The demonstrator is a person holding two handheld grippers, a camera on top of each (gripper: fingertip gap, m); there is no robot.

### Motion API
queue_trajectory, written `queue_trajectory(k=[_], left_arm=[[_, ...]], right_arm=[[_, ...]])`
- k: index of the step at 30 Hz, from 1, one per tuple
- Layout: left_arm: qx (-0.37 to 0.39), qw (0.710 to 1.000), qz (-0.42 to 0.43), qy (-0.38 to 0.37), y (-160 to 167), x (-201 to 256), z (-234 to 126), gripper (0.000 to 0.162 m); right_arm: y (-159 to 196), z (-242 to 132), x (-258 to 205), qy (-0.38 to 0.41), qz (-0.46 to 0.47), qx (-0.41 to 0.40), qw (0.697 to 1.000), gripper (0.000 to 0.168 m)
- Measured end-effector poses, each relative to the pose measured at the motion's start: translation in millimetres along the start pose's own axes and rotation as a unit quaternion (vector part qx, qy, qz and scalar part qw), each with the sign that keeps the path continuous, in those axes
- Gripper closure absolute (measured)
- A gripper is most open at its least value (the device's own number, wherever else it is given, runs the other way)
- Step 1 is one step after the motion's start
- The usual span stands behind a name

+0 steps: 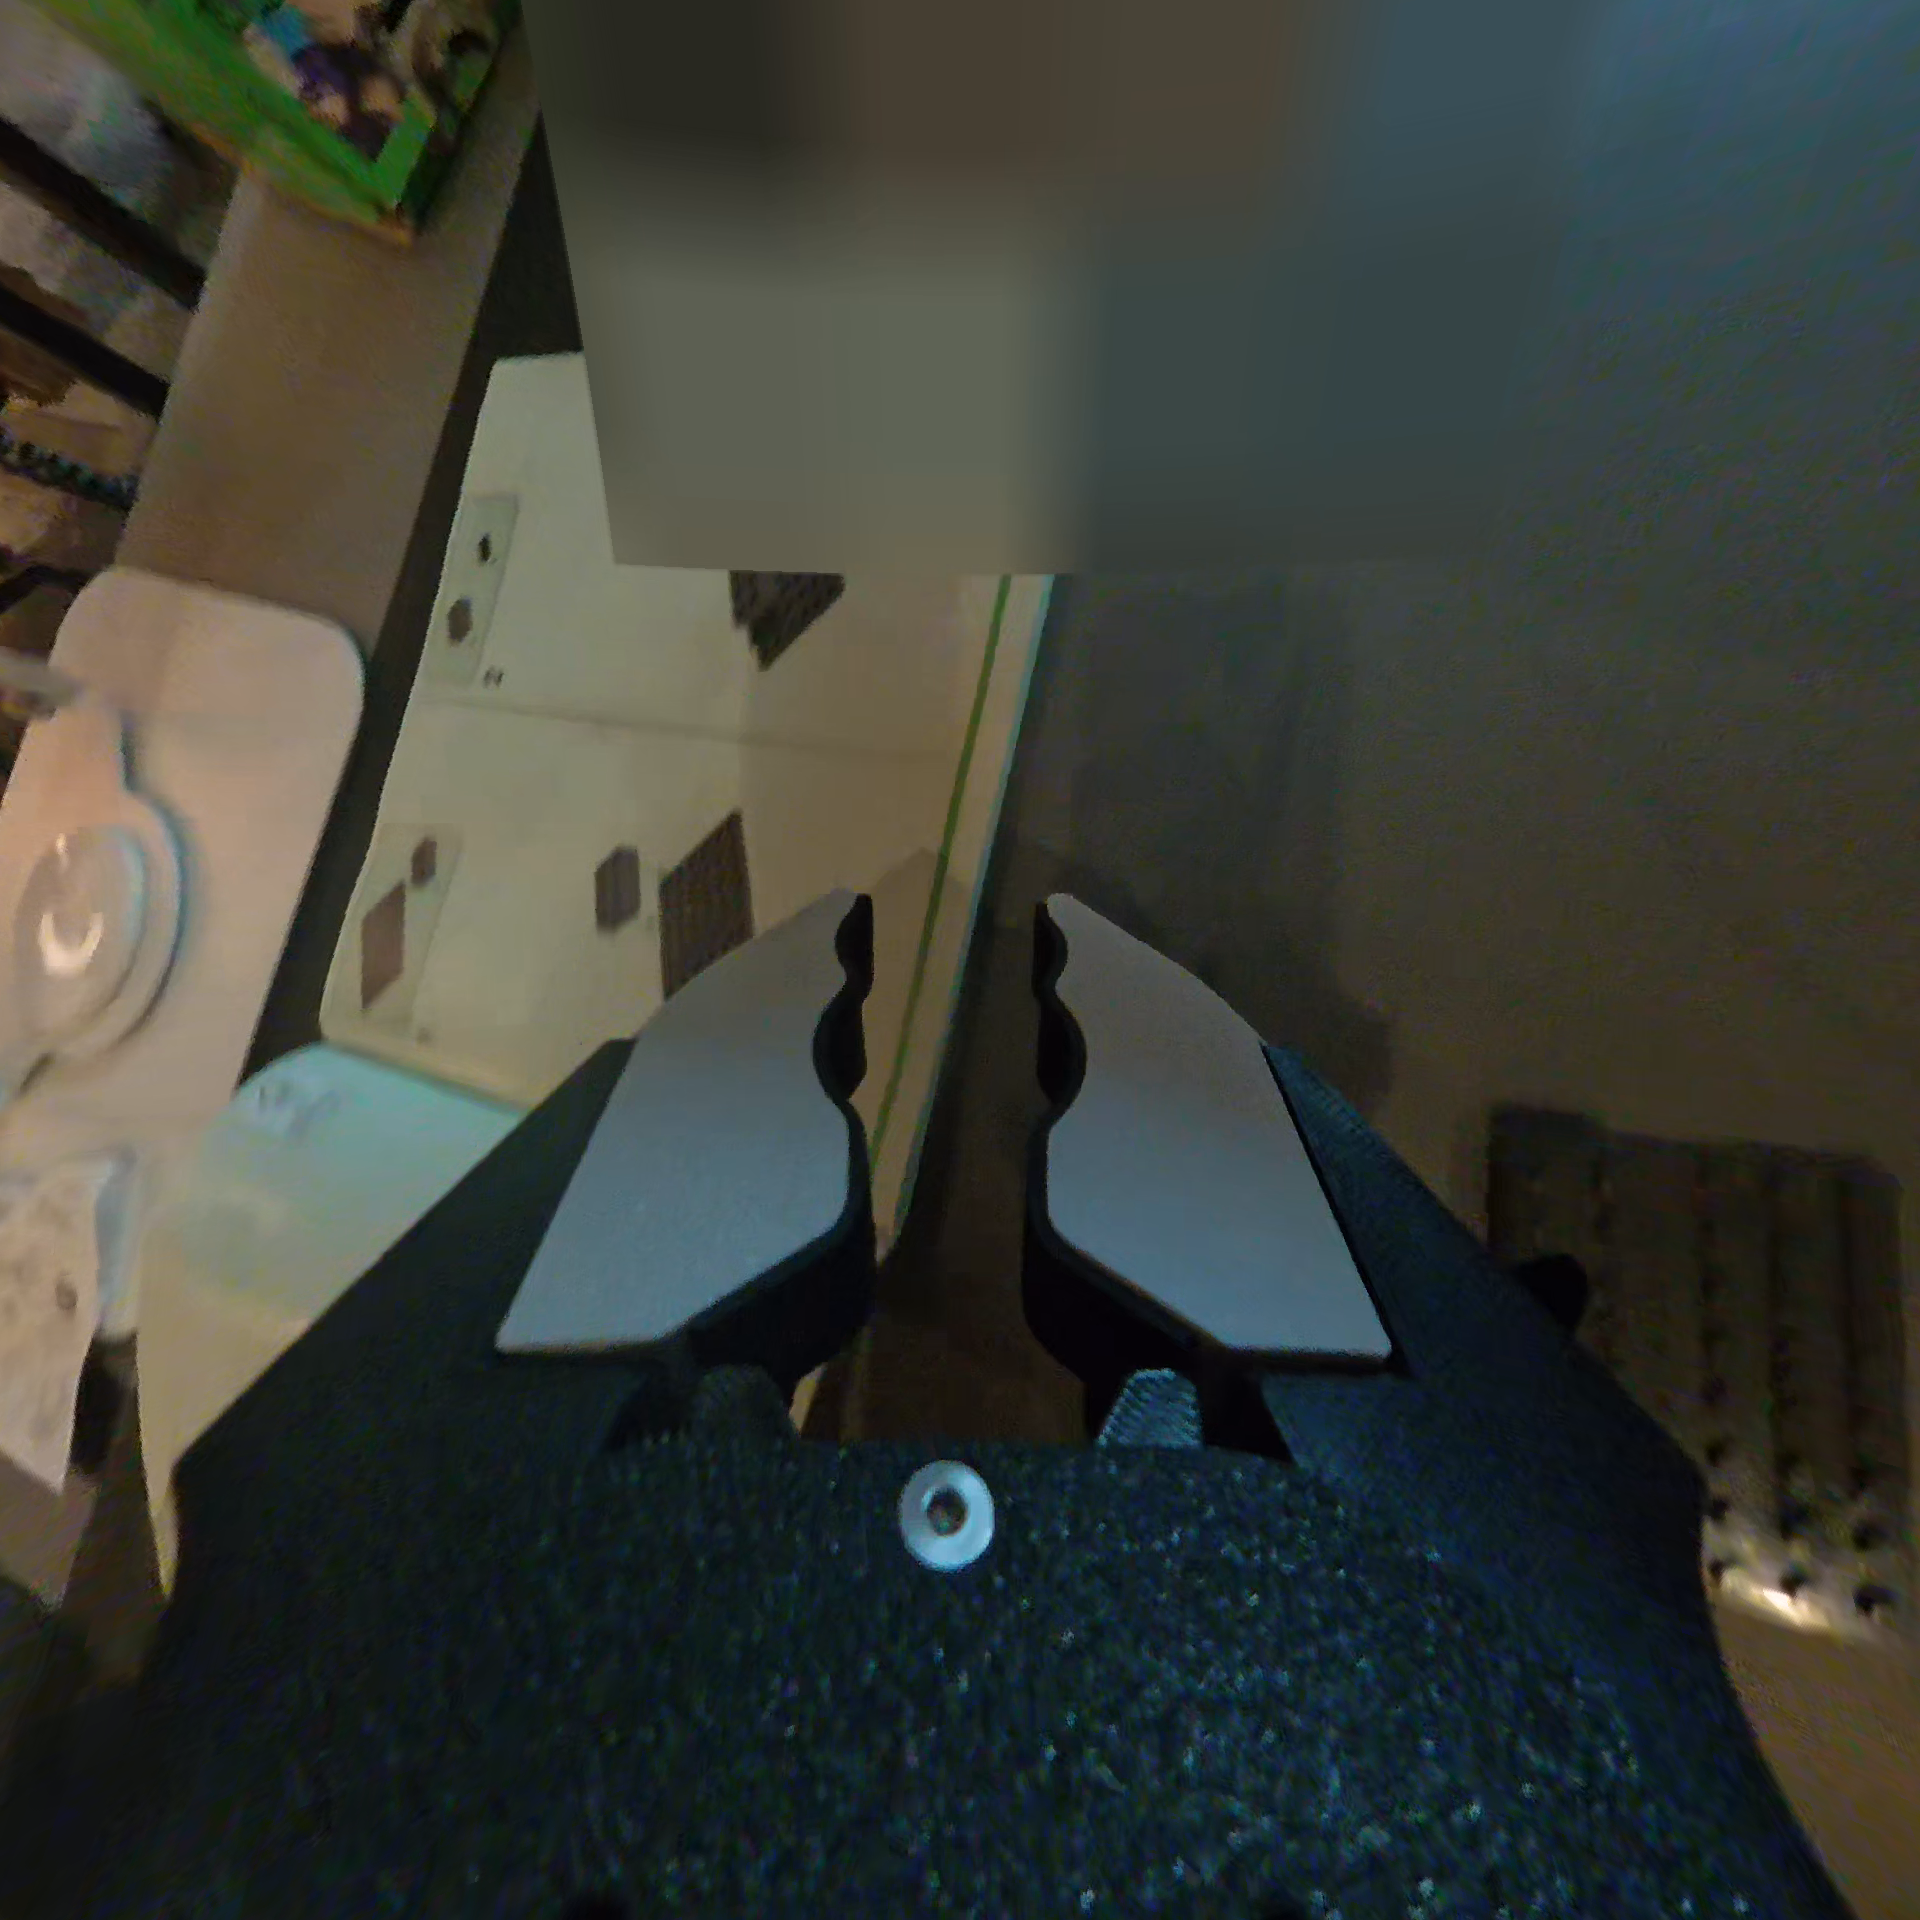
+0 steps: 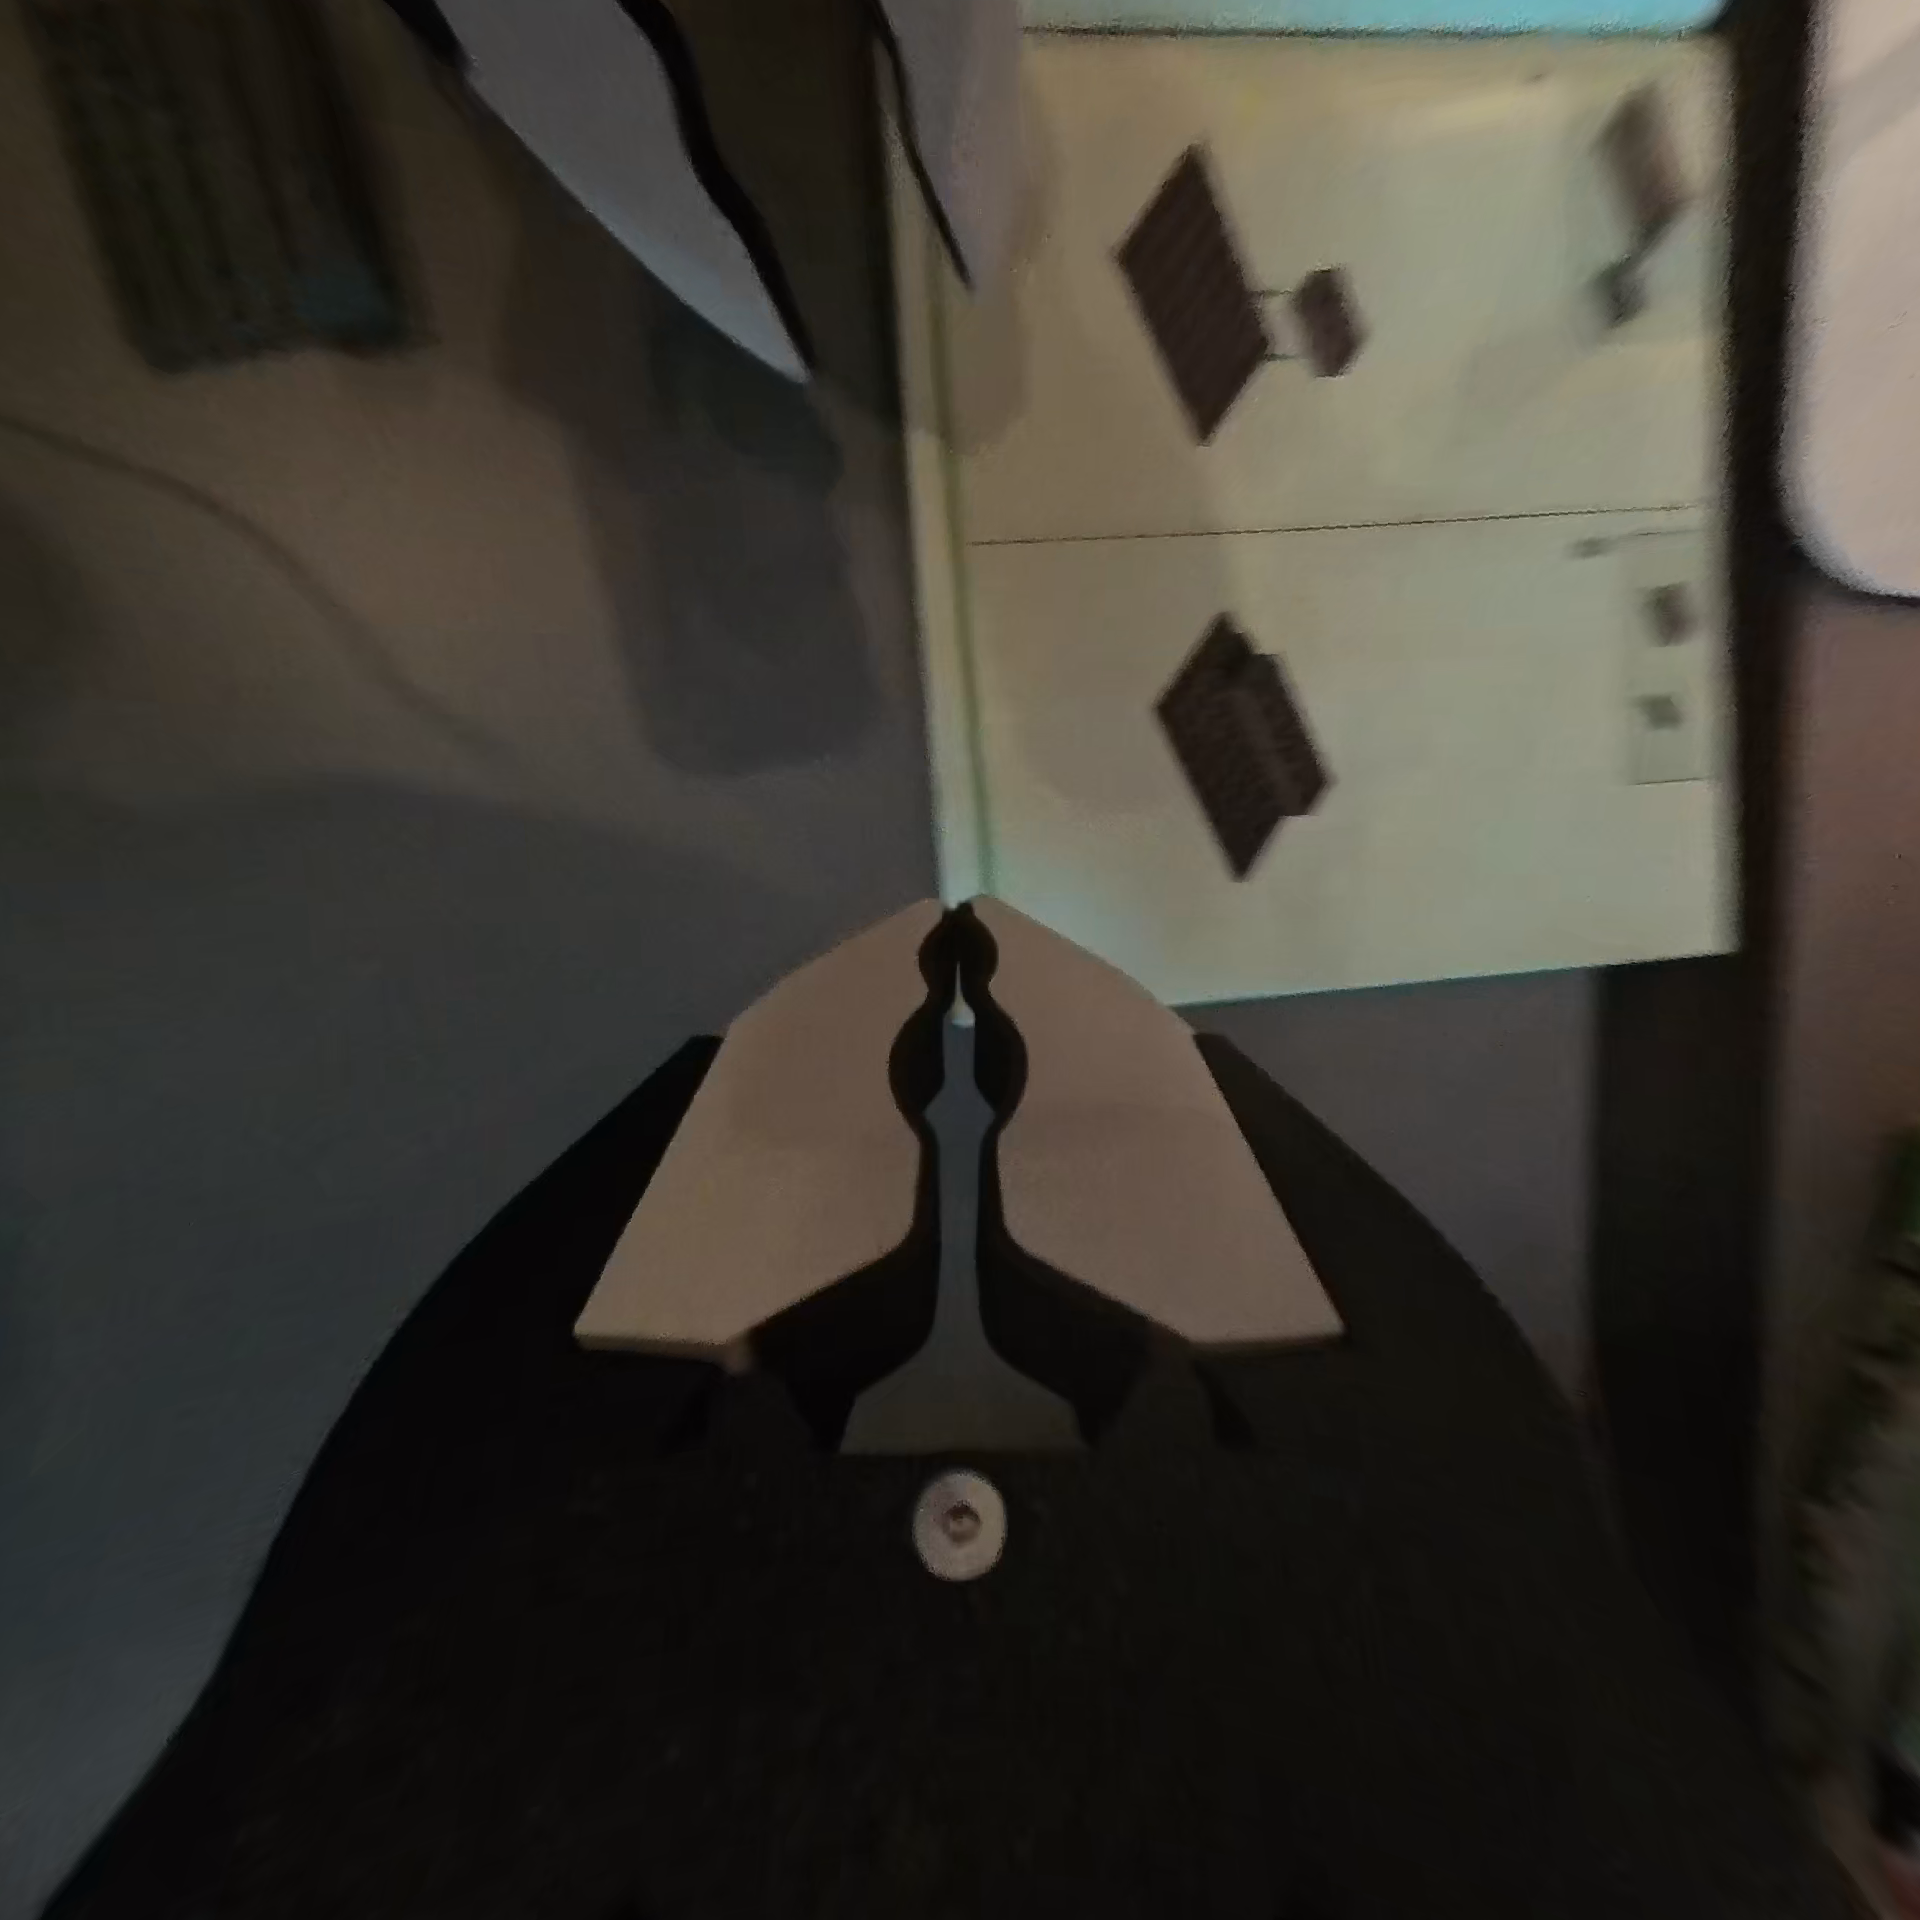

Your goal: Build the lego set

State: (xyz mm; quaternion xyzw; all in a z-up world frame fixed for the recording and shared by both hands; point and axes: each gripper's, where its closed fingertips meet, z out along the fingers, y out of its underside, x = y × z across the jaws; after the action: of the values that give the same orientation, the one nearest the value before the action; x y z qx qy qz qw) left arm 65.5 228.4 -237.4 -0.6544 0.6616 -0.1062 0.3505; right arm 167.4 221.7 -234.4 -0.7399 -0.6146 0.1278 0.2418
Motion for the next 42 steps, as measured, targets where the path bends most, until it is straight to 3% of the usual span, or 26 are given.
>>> queue_trajectory(k=[2, 3, 4, 12, 19, 24, 26, 38, 42], left_arm=[[0.003, 1.000, -0.006, -0.010, 8, -3, -7, 0.133], [0.005, 1.000, -0.010, -0.014, 13, -5, -11, 0.133], [0.007, 1.000, -0.015, -0.018, 17, -6, -15, 0.132], [0.005, 0.998, -0.014, -0.059, 61, -30, -54, 0.124], [-0.063, 0.996, 0.056, -0.037, 104, -48, -50, 0.116], [-0.089, 0.988, 0.114, -0.060, 105, -56, -48, 0.142], [-0.081, 0.984, 0.138, -0.077, 103, -56, -51, 0.161], [-0.008, 0.966, 0.256, 0.025, 127, -2, -84, 0.162], [-0.002, 0.953, 0.302, 0.023, 128, -6, -82, 0.162]], right_arm=[[3, 0, 5, 0.026, -0.016, -0.012, 0.999, 0.168], [4, 2, 6, 0.031, -0.019, -0.014, 0.999, 0.143], [6, 3, 6, 0.033, -0.018, -0.015, 0.999, 0.136], [11, 14, 7, 0.030, 0.001, -0.024, 0.999, 0.120], [10, 18, 8, 0.006, 0.048, -0.006, 0.999, 0.121], [11, 19, 5, 0.012, 0.057, -0.010, 0.998, 0.124], [9, 16, 1, 0.017, 0.061, -0.005, 0.998, 0.125], [-14, -6, -81, 0.057, -0.013, -0.009, 0.998, 0.132], [-15, 2, -78, 0.066, -0.046, -0.048, 0.996, 0.136]])
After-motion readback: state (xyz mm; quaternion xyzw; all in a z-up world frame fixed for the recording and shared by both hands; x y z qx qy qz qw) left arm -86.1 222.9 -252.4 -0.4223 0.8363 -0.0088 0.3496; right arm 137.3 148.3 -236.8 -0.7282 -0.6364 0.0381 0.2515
